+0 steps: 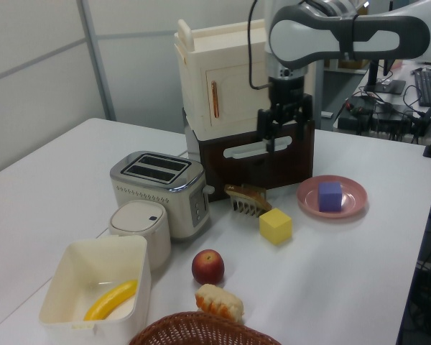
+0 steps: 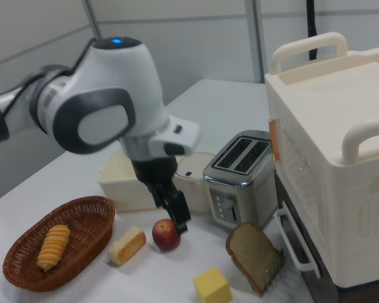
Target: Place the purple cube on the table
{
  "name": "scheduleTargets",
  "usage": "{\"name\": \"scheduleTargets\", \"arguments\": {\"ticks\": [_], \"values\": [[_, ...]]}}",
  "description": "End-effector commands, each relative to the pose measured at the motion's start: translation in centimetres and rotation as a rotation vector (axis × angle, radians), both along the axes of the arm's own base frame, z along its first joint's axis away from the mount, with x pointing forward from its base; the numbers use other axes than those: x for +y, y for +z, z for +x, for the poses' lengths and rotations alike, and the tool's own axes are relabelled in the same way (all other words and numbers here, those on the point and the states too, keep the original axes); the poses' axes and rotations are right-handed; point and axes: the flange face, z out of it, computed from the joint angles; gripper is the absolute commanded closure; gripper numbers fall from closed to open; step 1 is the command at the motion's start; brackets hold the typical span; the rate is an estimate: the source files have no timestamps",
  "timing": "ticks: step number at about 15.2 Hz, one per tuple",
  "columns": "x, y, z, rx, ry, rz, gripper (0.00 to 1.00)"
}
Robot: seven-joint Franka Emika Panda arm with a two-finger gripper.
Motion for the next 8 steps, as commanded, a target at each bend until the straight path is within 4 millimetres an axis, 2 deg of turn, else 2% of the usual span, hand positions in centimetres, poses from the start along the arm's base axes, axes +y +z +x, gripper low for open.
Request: {"name": "scheduleTargets", "arguments": {"ticks": [1, 2, 4, 6, 8], "values": [[-5.9, -1.5, -2.4, -0.017, -0.163, 0.000, 0.00], [-7.9, -2.2, -3.0, -0.027, -0.200, -0.003, 0.00], [-10.6, -3.4, -3.9, -0.053, -0.257, -0.011, 0.00], [-11.9, -5.3, -4.2, -0.076, -0.328, -0.016, 0.00], [-12.2, -7.5, -4.2, -0.095, -0.365, -0.028, 0.00]]}}
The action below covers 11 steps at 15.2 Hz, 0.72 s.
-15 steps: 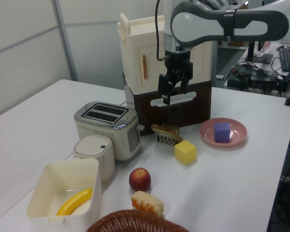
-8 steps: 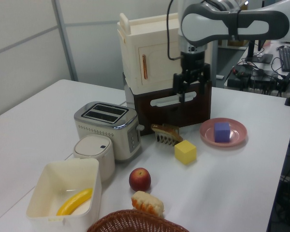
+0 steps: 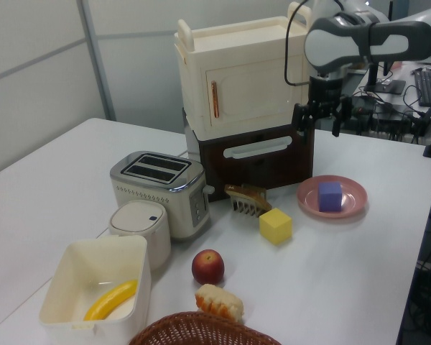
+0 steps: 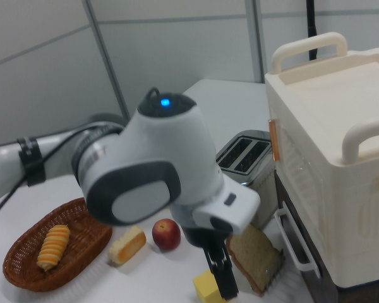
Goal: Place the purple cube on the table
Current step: 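Move the open gripper over the purple cube on the pink plate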
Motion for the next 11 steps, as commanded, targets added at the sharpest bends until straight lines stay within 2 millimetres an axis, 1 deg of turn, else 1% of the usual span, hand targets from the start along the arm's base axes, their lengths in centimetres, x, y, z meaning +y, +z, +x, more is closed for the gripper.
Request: {"name": "scheduleTargets", "arguments": {"ticks": [1, 3, 5, 6, 8, 11], "values": [[0.6, -4.2, -0.5, -0.025, -0.071, -0.014, 0.00], [0.4, -6.2, 0.1, -0.033, -0.082, -0.024, 0.00], [0.3, -7.6, 0.5, -0.068, -0.142, -0.038, 0.00], [-0.3, -8.6, 0.5, -0.099, -0.196, -0.048, 0.00], [-1.2, -9.3, 0.4, -0.127, -0.265, -0.053, 0.00], [-1.5, -10.6, 1.0, -0.134, -0.321, -0.054, 0.00]]}}
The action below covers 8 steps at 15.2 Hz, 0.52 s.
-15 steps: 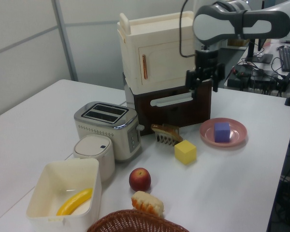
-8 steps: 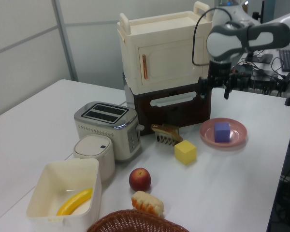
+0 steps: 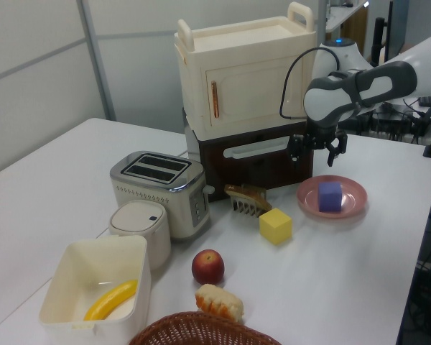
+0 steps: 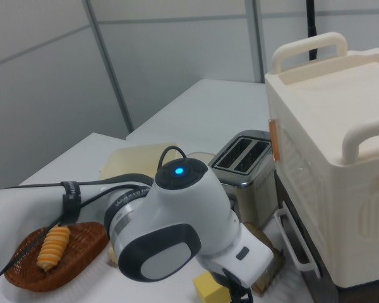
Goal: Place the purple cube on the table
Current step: 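Move the open gripper over the purple cube on the pink plate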
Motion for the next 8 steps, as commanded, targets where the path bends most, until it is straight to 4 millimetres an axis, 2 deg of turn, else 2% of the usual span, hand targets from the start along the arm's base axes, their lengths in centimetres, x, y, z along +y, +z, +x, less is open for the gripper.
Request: {"name": "scheduleTargets", "arguments": {"ticks": [1, 6, 8], "values": [[-0.1, -1.1, -0.2, -0.010, -0.067, -0.001, 0.00], [-1.0, -1.7, -2.1, 0.098, -0.069, 0.025, 0.00], [-2.5, -2.0, -3.5, 0.146, -0.081, 0.025, 0.00]]}}
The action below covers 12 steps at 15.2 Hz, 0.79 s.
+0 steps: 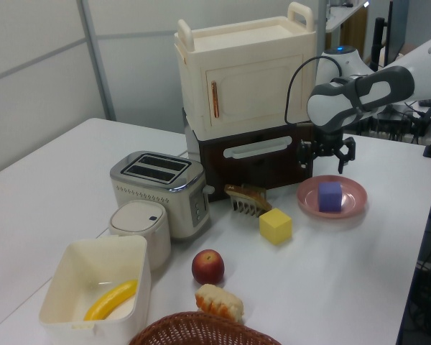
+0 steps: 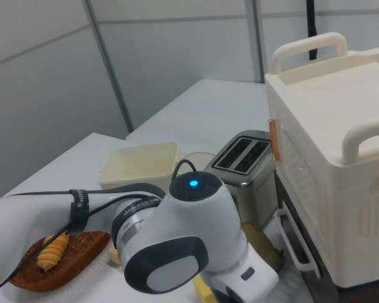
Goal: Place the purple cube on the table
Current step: 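Lower the gripper around the purple cube and close on it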
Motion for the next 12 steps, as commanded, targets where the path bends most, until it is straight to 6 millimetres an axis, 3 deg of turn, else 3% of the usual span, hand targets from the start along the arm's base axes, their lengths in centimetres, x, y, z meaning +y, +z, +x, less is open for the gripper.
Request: {"name": "scheduleTargets", "arguments": {"ticks": [1, 6, 12], "values": [[-1.5, 0.1, -2.4, 0.052, -0.019, 0.000, 0.00], [-2.6, -0.5, -2.8, 0.057, -0.022, -0.004, 0.00], [-2.7, -3.1, -1.8, 0.073, -0.011, -0.015, 0.00]]}}
